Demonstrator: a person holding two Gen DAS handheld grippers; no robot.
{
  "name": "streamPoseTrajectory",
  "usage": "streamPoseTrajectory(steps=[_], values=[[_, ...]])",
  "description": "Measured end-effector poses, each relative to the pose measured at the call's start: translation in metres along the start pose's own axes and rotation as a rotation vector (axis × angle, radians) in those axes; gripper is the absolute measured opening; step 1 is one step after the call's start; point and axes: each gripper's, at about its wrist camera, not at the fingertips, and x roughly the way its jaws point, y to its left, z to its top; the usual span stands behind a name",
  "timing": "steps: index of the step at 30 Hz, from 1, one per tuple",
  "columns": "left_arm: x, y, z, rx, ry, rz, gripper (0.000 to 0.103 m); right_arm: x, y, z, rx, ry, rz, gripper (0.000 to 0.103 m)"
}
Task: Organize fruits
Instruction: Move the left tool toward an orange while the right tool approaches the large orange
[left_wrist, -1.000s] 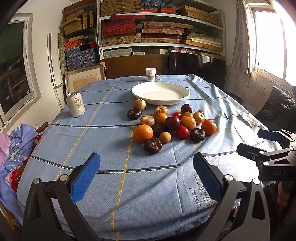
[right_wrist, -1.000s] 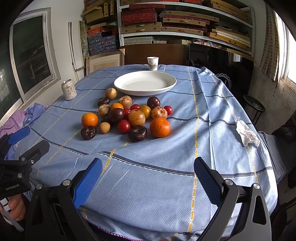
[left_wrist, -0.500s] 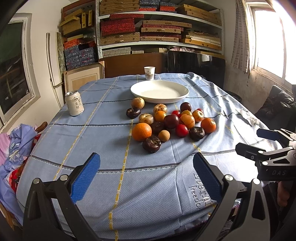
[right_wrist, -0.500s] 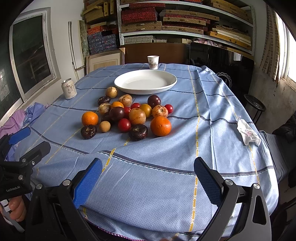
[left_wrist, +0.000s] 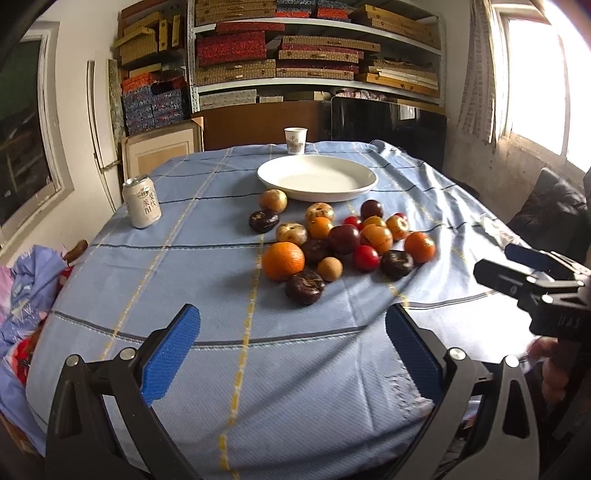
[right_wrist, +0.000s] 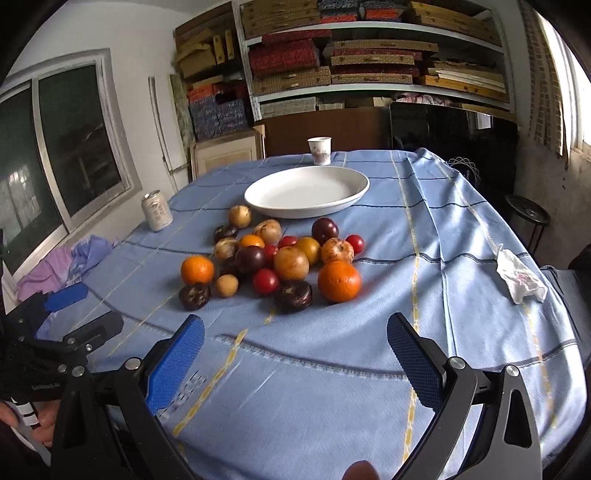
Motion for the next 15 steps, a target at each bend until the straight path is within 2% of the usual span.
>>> streamPoseTrajectory(steps=[3, 5, 7, 9, 11, 15], values=[[0.012, 0.009, 0.005, 0.010, 0.019, -0.019, 0.098, 0.016, -0.003, -0.001, -0.015, 0.047, 0.046, 0.099], [0.020, 0.014, 0.008, 0.004, 0.031, -0.039, 0.098, 0.021, -0.008, 0.001, 0.000, 0.059, 0.046, 0.099], [0.029, 0.020, 0.012, -0.008, 0.044, -0.050, 0.098, 0.033, -0.013, 0.005, 0.011, 0.111, 0.037, 0.099], [0.037, 0.026, 0.017, -0.025, 0.056, -0.058, 0.098, 0.043, -0.015, 0.007, -0.009, 0.157, 0.009, 0.099], [0.048, 0.033, 0.025, -0.047, 0.067, -0.062, 0.098, 0.050, -0.017, 0.011, -0.039, 0.167, -0.021, 0.099], [0.064, 0.043, 0.040, -0.076, 0.069, -0.069, 0.099, 0.063, -0.031, 0.026, -0.020, 0.200, 0.024, 0.099]])
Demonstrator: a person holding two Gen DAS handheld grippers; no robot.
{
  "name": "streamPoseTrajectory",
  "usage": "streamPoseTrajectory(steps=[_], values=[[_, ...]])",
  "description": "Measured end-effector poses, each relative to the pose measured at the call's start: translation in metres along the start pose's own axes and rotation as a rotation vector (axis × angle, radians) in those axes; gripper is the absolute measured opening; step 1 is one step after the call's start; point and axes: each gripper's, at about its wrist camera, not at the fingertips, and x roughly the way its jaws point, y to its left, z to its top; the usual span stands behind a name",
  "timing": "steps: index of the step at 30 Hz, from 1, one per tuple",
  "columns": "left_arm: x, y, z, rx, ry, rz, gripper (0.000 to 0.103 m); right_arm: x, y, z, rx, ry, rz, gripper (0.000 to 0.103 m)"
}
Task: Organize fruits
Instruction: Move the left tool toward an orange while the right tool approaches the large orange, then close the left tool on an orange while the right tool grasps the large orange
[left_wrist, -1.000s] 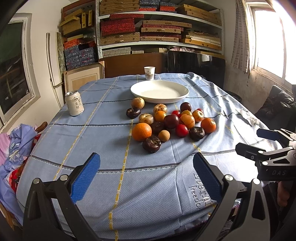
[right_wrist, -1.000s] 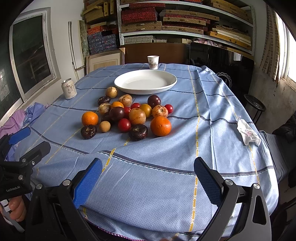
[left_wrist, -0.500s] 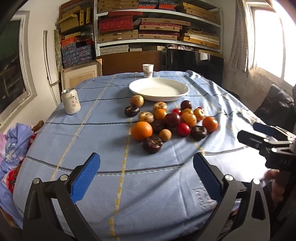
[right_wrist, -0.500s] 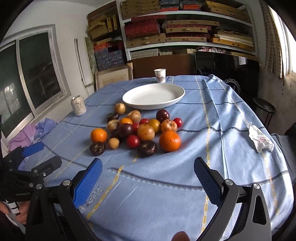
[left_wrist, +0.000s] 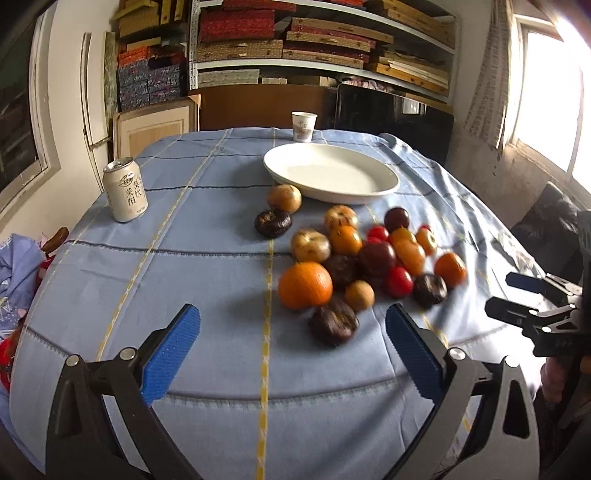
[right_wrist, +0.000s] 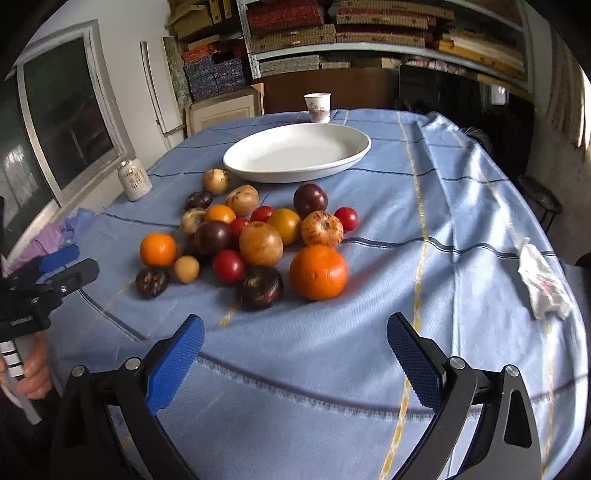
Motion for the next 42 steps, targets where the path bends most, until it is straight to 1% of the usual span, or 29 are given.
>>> streamPoseTrajectory(steps=[1, 2, 4, 9, 10, 13, 16, 18, 19, 25, 27, 31, 33, 35, 39, 41, 42], values=[[0.004, 0.003, 0.004, -0.004, 0.000, 0.002, 0.099, 0.003, -0.002, 0.002, -0.001, 0.009, -0.006, 0.097], [0.008, 0.006, 0.006, -0.008, 0.001, 0.004, 0.098, 0.007, -0.005, 0.006, -0.008, 0.018, -0.025, 0.092], [0.015, 0.011, 0.010, -0.014, 0.004, 0.002, 0.099, 0.013, -0.005, 0.011, -0.031, 0.025, -0.049, 0.085], [0.031, 0.017, 0.012, -0.026, 0.017, -0.034, 0.098, 0.028, -0.007, 0.021, -0.049, 0.032, -0.070, 0.080], [0.034, 0.018, 0.012, -0.022, 0.019, -0.046, 0.099, 0.031, -0.008, 0.022, -0.047, 0.035, -0.067, 0.076], [0.043, 0.020, 0.009, -0.013, 0.034, -0.085, 0.098, 0.041, -0.011, 0.025, -0.037, 0.059, -0.049, 0.068], [0.050, 0.023, 0.007, -0.024, 0.051, -0.121, 0.099, 0.049, -0.015, 0.028, -0.032, 0.078, -0.048, 0.067], [0.052, 0.023, 0.006, -0.032, 0.057, -0.142, 0.099, 0.054, -0.016, 0.029, -0.025, 0.085, -0.041, 0.064], [0.054, 0.025, 0.007, -0.037, 0.062, -0.154, 0.099, 0.057, -0.018, 0.030, -0.020, 0.093, -0.035, 0.061], [0.065, 0.025, 0.016, -0.039, 0.079, -0.156, 0.099, 0.071, -0.019, 0.030, -0.001, 0.126, 0.034, 0.047], [0.068, 0.024, 0.019, -0.041, 0.082, -0.167, 0.099, 0.071, -0.018, 0.031, -0.007, 0.118, 0.035, 0.046], [0.080, 0.020, 0.027, -0.036, 0.099, -0.188, 0.098, 0.066, -0.025, 0.031, 0.038, 0.080, 0.084, 0.046], [0.085, 0.018, 0.028, -0.035, 0.113, -0.204, 0.092, 0.063, -0.031, 0.032, 0.070, 0.062, 0.105, 0.046], [0.092, 0.016, 0.030, -0.036, 0.134, -0.222, 0.080, 0.063, -0.034, 0.031, 0.086, 0.057, 0.114, 0.046], [0.101, 0.018, 0.029, -0.061, 0.162, -0.235, 0.076, 0.063, -0.037, 0.032, 0.101, 0.050, 0.132, 0.046], [0.103, 0.020, 0.029, -0.074, 0.173, -0.246, 0.068, 0.063, -0.036, 0.032, 0.099, 0.044, 0.137, 0.046], [0.105, 0.020, 0.028, -0.077, 0.183, -0.247, 0.066, 0.063, -0.035, 0.033, 0.098, 0.044, 0.140, 0.046]])
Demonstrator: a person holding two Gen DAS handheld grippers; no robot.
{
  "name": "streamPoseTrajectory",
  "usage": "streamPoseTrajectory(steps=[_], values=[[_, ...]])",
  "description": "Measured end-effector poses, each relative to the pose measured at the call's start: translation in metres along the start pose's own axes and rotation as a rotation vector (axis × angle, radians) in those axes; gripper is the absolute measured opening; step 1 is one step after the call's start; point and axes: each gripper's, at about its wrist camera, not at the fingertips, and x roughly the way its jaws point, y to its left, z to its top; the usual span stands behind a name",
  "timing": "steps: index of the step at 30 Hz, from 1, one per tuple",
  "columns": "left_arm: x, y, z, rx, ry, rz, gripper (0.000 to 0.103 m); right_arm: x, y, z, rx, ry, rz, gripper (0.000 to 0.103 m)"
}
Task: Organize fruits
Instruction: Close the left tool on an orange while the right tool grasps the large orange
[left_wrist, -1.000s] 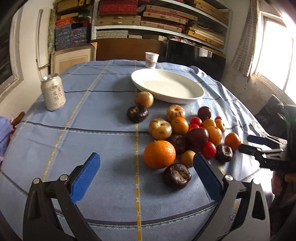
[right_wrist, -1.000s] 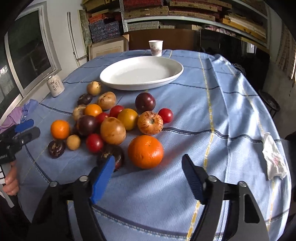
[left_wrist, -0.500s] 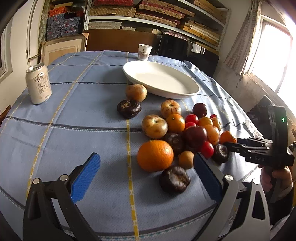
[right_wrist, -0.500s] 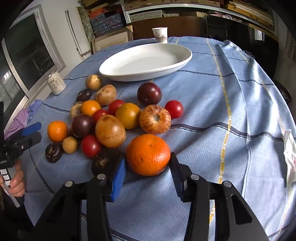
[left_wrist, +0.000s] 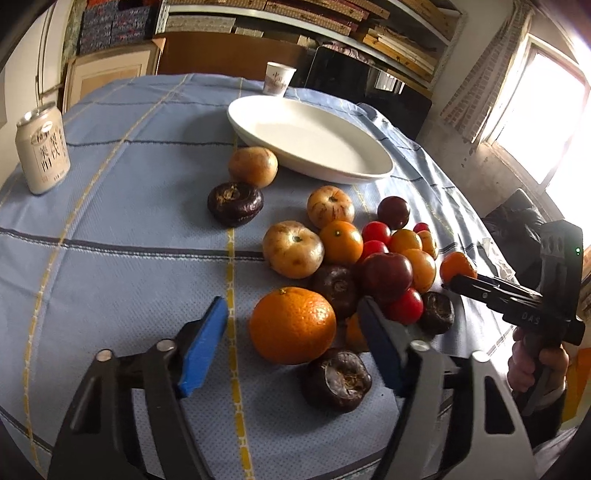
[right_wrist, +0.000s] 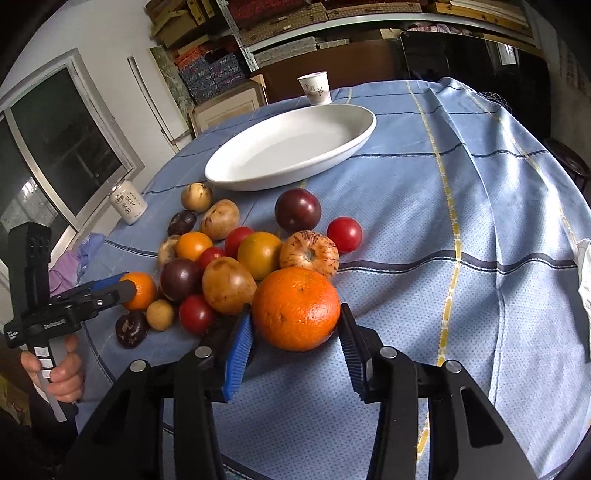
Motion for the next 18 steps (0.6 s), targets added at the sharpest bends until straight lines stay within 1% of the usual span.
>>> streamPoseTrajectory(steps=[2, 7, 8, 15, 18], values=[[0.005, 0.002, -0.001, -0.010, 0.026, -0.004, 0.058, 0.000, 0.001, -0.001, -0.004, 0.001, 0.000, 0.046], [0.012, 0.006, -0.001, -0.025, 0.054, -0.020, 0.051, -0.001, 0.001, -0.001, -0.005, -0.001, -0.008, 0.046], [0.013, 0.005, 0.000, -0.025, 0.058, -0.030, 0.048, -0.002, 0.001, -0.001, -0.004, -0.003, -0.008, 0.046], [0.010, 0.005, -0.003, -0.030, 0.047, -0.025, 0.047, -0.011, 0.007, 0.002, -0.022, -0.020, -0.021, 0.046], [0.004, 0.006, -0.001, -0.036, 0.039, -0.036, 0.047, -0.015, 0.011, 0.009, -0.042, -0.027, -0.022, 0.046]])
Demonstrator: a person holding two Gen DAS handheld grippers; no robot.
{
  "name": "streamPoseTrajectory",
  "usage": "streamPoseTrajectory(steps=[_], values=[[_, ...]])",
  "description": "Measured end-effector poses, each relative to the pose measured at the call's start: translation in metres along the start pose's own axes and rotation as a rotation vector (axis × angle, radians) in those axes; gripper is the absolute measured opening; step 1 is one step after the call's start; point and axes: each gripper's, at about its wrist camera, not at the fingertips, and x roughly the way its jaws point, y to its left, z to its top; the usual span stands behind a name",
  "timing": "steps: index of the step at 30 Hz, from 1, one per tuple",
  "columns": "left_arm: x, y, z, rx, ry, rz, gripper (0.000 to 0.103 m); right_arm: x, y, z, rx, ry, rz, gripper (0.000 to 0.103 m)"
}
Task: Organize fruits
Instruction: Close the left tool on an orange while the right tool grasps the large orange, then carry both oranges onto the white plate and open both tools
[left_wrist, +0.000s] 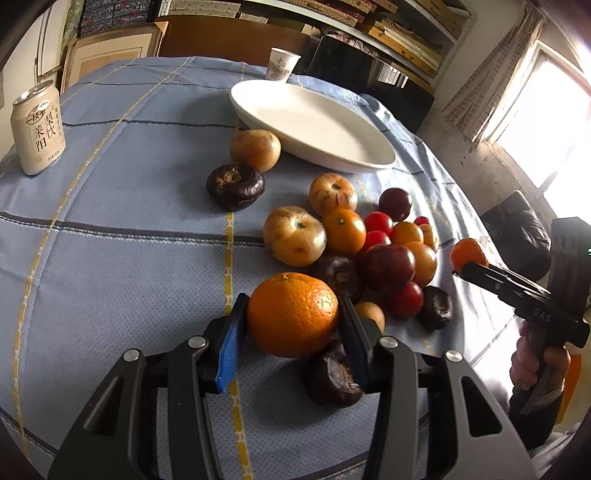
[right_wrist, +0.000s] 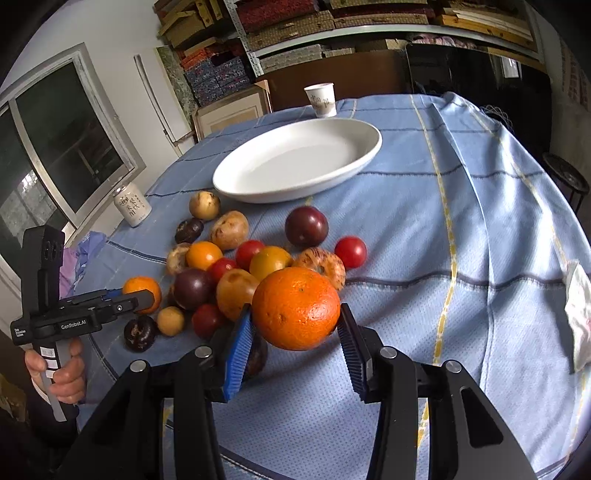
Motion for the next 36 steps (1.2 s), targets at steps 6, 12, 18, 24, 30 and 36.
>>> streamPoseTrajectory(steps=[6, 12, 18, 24, 30, 36], values=[[-0.022, -0.011, 0.031, 0.068, -0.039, 0.003, 0.047, -0.004, 0.005, 0.028, -0.027, -0.010, 0.027, 0.046], [-0.016, -0.023, 0.104, 0.127, -0.068, -0.013, 0.047, 0.020, -0.002, 0.089, 0.025, -0.033, 0.082, 0.046], [0.047, -0.034, 0.180, 0.127, -0.023, 0.061, 0.047, 0.084, -0.015, 0.138, 0.095, 0.013, 0.059, 0.046], [0.096, -0.029, 0.201, 0.112, 0.054, 0.089, 0.047, 0.129, -0.019, 0.150, 0.105, 0.080, 0.025, 0.046], [0.115, -0.026, 0.197, 0.105, 0.102, 0.138, 0.054, 0.145, -0.017, 0.151, 0.093, 0.116, 0.000, 0.047], [0.047, -0.041, 0.182, 0.181, -0.106, 0.194, 0.093, 0.095, -0.009, 0.144, 0.051, 0.015, 0.021, 0.062]])
